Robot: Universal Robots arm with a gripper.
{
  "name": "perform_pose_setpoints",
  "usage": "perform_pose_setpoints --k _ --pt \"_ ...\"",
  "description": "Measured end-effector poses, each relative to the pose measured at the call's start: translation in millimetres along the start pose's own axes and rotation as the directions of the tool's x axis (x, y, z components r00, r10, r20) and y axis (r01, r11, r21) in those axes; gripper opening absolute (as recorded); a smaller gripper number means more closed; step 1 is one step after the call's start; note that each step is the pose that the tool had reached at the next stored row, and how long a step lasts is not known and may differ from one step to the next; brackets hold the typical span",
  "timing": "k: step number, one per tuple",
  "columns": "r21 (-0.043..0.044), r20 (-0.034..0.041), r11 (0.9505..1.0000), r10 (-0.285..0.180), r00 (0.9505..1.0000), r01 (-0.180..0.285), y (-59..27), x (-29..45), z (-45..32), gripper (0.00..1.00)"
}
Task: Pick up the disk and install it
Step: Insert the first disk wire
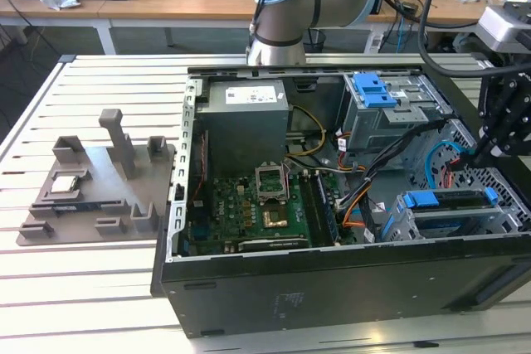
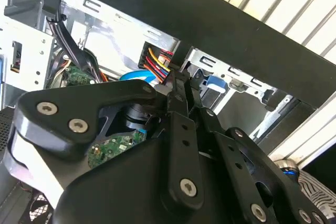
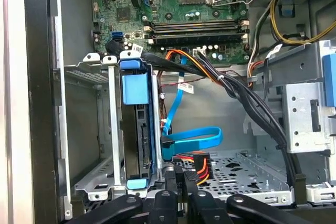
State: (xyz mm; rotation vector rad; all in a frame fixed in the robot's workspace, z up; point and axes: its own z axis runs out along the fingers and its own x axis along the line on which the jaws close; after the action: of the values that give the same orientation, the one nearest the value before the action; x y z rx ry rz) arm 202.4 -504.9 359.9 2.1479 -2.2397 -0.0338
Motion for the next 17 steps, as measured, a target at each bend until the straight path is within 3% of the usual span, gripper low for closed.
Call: perform_pose_setpoints --k 3,6,10,17 --pt "0.0001 0.0000 1.0000 -0.001 1.0000 0.001 1.8 11.6 0.4 0.17" --pt "0.0001 0.0002 1.0000 -0.002 1.0000 0.002 11.1 21.6 3.7 0.17" --pt "0.0001 -0.0001 1.0000 -0.002 1.0000 0.002 12.8 24.5 10.7 0.17" --pt "0.0000 0.0045 1.0000 -0.005 1.0000 0.005 14.1 24.6 16.4 0.17"
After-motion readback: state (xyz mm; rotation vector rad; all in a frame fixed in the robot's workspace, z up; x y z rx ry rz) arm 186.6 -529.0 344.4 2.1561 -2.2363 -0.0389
